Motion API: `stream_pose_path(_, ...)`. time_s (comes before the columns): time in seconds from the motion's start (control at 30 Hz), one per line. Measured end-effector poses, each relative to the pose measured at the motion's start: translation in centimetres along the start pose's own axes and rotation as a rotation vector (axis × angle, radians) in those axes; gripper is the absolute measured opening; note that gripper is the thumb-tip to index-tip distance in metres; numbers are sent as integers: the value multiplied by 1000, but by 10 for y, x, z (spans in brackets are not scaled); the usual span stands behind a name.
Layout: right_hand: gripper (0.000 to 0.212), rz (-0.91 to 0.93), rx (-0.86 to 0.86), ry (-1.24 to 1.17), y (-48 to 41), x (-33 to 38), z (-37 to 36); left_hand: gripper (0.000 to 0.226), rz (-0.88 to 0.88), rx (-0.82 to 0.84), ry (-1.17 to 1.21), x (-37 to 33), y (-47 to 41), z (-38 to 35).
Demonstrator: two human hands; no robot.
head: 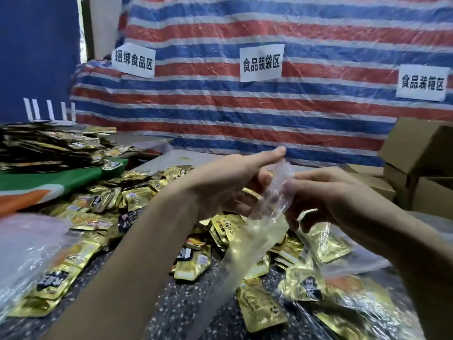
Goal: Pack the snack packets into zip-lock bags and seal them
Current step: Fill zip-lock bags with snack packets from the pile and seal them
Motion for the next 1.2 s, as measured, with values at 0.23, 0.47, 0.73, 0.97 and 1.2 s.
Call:
stream_pose_path(0.23,30,60,41,22,5,8,1,16,2,8,92,-1,-2,17)
stream_pose_path(0.47,38,9,1,191,12,11,24,24,-155,-229,121,-8,1,31)
stream_pose_path(0.73,48,561,-149,201,21,28,37,27,-192,-173,180,-17,12,15)
stream_pose_path(0.97,12,483,74,502,29,27,37,26,-134,-73,352,-19,14,7)
stream_pose_path(1.2,15,597,-69,409,34,31,60,20,-189,-324,292,-12,3,26)
Point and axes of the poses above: each hand's wrist, its own y-axis away from the middle knuckle, its own z-axis out of the back of the hand, x = y × z, the point moved 2 cm from there along -y, towards the middle knuckle, and after that the axes turned 13 degrees about -x, right-handed, at the moved point
